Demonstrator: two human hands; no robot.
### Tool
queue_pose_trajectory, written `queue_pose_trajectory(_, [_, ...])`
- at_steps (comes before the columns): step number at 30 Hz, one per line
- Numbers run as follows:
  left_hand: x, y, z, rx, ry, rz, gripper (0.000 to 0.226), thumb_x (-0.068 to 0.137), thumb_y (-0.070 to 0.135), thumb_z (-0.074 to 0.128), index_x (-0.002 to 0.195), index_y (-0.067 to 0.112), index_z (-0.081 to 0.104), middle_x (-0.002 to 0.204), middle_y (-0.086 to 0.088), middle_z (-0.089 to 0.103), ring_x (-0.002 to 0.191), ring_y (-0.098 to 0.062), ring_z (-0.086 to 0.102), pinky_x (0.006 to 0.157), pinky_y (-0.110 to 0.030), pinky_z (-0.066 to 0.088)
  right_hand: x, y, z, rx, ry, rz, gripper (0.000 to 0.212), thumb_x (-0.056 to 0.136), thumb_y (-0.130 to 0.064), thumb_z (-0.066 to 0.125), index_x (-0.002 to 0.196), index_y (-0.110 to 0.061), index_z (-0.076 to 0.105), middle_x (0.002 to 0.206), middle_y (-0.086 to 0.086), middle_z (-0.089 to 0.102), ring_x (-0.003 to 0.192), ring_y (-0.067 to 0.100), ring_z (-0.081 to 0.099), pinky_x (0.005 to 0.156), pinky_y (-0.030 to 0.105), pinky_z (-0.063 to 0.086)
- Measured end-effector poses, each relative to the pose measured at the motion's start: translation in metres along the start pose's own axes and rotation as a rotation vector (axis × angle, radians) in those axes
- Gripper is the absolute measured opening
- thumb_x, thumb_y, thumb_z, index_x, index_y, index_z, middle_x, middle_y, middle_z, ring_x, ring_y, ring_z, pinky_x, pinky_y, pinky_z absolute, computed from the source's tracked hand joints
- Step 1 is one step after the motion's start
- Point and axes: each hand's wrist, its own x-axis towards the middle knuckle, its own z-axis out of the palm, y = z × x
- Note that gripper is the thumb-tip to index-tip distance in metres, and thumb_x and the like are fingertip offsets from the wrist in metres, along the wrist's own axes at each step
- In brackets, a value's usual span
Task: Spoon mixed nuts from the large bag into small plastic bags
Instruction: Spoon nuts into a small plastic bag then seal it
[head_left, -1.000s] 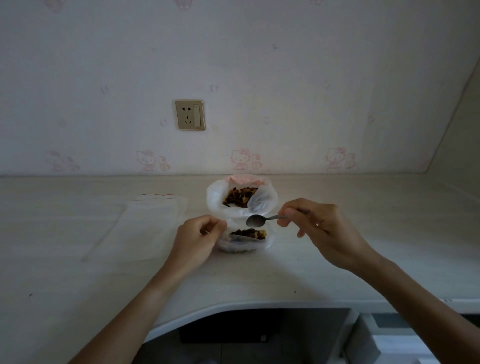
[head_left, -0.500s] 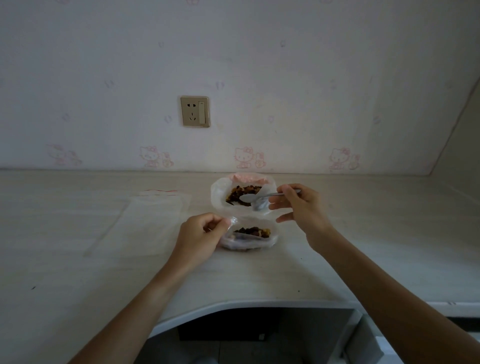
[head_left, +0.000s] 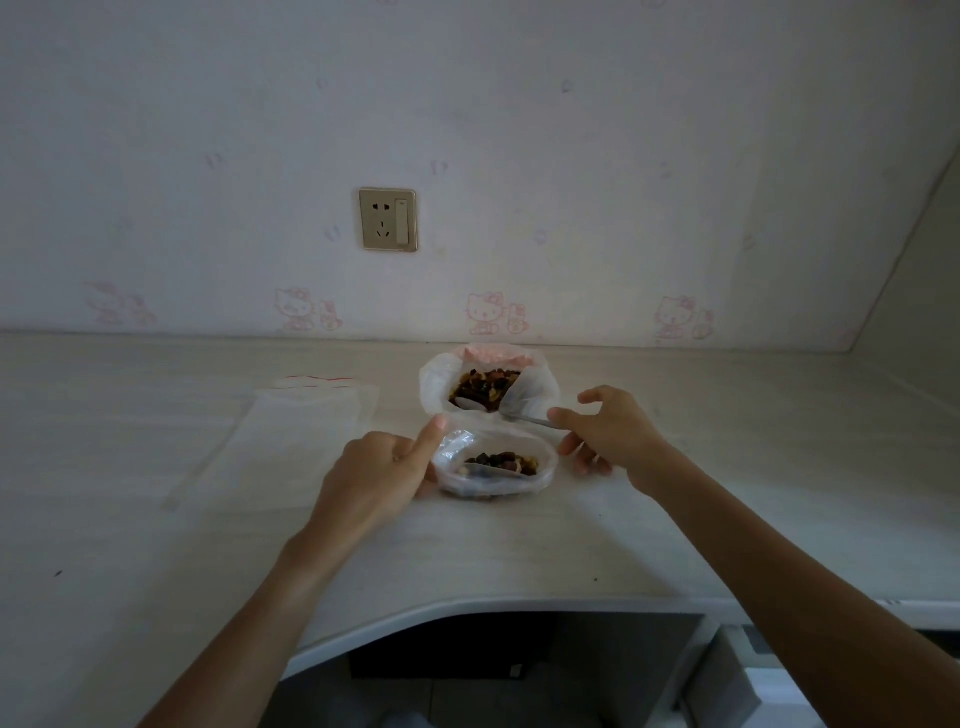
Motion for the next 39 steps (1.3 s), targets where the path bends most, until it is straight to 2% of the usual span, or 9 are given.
queue_pose_trajectory(2, [0.000, 0.000, -0.001, -0.015, -0.059, 0.001, 0.067, 0.089, 0.084, 0.036, 0.068, 0.035, 0.077, 0.068, 0.016, 0.075, 0.059, -0.007, 0.066, 0.079, -0.032, 0.053, -0.006, 0.000, -0.008, -0.024, -0.008, -0.012, 0.040, 0.095, -0.030, 0.073, 0.125, -0.011, 0.054, 0.063, 0.005, 0.075, 0.042, 0.016, 0.061, 0.034, 0.023, 0.037])
queue_pose_trajectory(5, [0.001, 0.002, -0.004, -0.132, -0.157, -0.011, 0.054, 0.094, 0.071, 0.050, 0.068, 0.033, 0.079, 0.075, 0.011, 0.078, 0.048, -0.005, 0.060, 0.069, -0.030, 0.048, -0.019, 0.001, -0.018, -0.071, -0.133, -0.005, 0.022, 0.100, -0.025, 0.067, 0.110, -0.007, 0.067, 0.072, 0.008, 0.077, 0.048, 0.020, 0.064, 0.038, 0.023, 0.041])
queue_pose_trajectory(11, [0.006, 0.013, -0.010, -0.406, -0.324, -0.225, 0.047, 0.100, 0.052, 0.058, 0.100, 0.008, 0.077, 0.091, -0.004, 0.081, 0.063, -0.016, 0.072, 0.044, -0.021, 0.046, -0.037, 0.002, -0.019, 0.013, -0.433, 0.107, 0.027, 0.104, -0.023, 0.058, 0.108, 0.000, 0.072, 0.096, 0.014, 0.078, 0.065, 0.020, 0.067, 0.049, 0.026, 0.048])
queue_pose_trajectory(16, [0.008, 0.024, -0.010, -0.553, -0.401, -0.327, 0.044, 0.088, 0.053, 0.075, 0.099, 0.010, 0.076, 0.089, -0.004, 0.080, 0.069, -0.012, 0.074, 0.047, -0.023, 0.052, -0.039, 0.001, -0.015, 0.175, -0.506, 0.144, 0.033, 0.101, -0.019, 0.063, 0.117, 0.007, 0.070, 0.097, 0.016, 0.072, 0.075, 0.020, 0.066, 0.052, 0.027, 0.047])
queue_pose_trajectory(20, [0.006, 0.032, -0.010, -0.604, -0.465, -0.349, 0.037, 0.070, 0.051, 0.087, 0.084, 0.017, 0.079, 0.083, -0.002, 0.076, 0.067, -0.009, 0.071, 0.048, -0.023, 0.053, -0.040, 0.001, -0.011, 0.237, -0.479, 0.147, 0.033, 0.091, -0.014, 0.073, 0.114, 0.010, 0.071, 0.095, 0.017, 0.071, 0.076, 0.019, 0.063, 0.056, 0.028, 0.048])
queue_pose_trajectory(24, [0.006, 0.035, -0.005, -0.580, -0.462, -0.286, 0.024, 0.075, 0.039, 0.089, 0.071, 0.020, 0.076, 0.075, 0.002, 0.071, 0.062, -0.005, 0.067, 0.049, -0.021, 0.052, -0.041, -0.003, -0.001, 0.199, -0.307, 0.047, 0.017, 0.086, -0.002, 0.078, 0.099, 0.006, 0.072, 0.077, 0.014, 0.070, 0.061, 0.017, 0.066, 0.054, 0.029, 0.056])
queue_pose_trajectory(31, [0.010, 0.040, -0.006, -0.150, -0.119, -0.017, 0.019, 0.078, 0.013, 0.079, 0.070, 0.013, 0.061, 0.066, -0.001, 0.062, 0.050, -0.010, 0.059, 0.046, -0.024, 0.052, -0.044, -0.015, 0.006, -0.045, -0.001, -0.221, 0.017, 0.092, 0.009, 0.049, 0.091, -0.006, 0.056, 0.061, 0.013, 0.063, 0.037, 0.023, 0.062, 0.035, 0.027, 0.047])
queue_pose_trajectory(35, [0.008, 0.046, -0.006, 0.057, -0.081, 0.042, 0.008, 0.087, 0.022, 0.071, 0.089, 0.016, 0.065, 0.088, -0.003, 0.067, 0.067, -0.021, 0.072, 0.057, -0.037, 0.065, -0.043, -0.017, 0.010, -0.062, -0.079, -0.101, 0.003, 0.100, -0.009, 0.051, 0.100, -0.009, 0.054, 0.071, 0.014, 0.068, 0.044, 0.024, 0.068, 0.042, 0.029, 0.054])
queue_pose_trajectory(39, [0.005, 0.047, -0.009, -0.153, -0.229, 0.016, 0.014, 0.093, 0.026, 0.071, 0.087, 0.014, 0.075, 0.090, -0.006, 0.075, 0.076, -0.018, 0.076, 0.061, -0.032, 0.064, -0.043, -0.012, 0.000, 0.196, -0.253, 0.079, 0.031, 0.102, -0.030, 0.059, 0.098, -0.001, 0.067, 0.076, 0.013, 0.068, 0.062, 0.027, 0.073, 0.058, 0.038, 0.062])
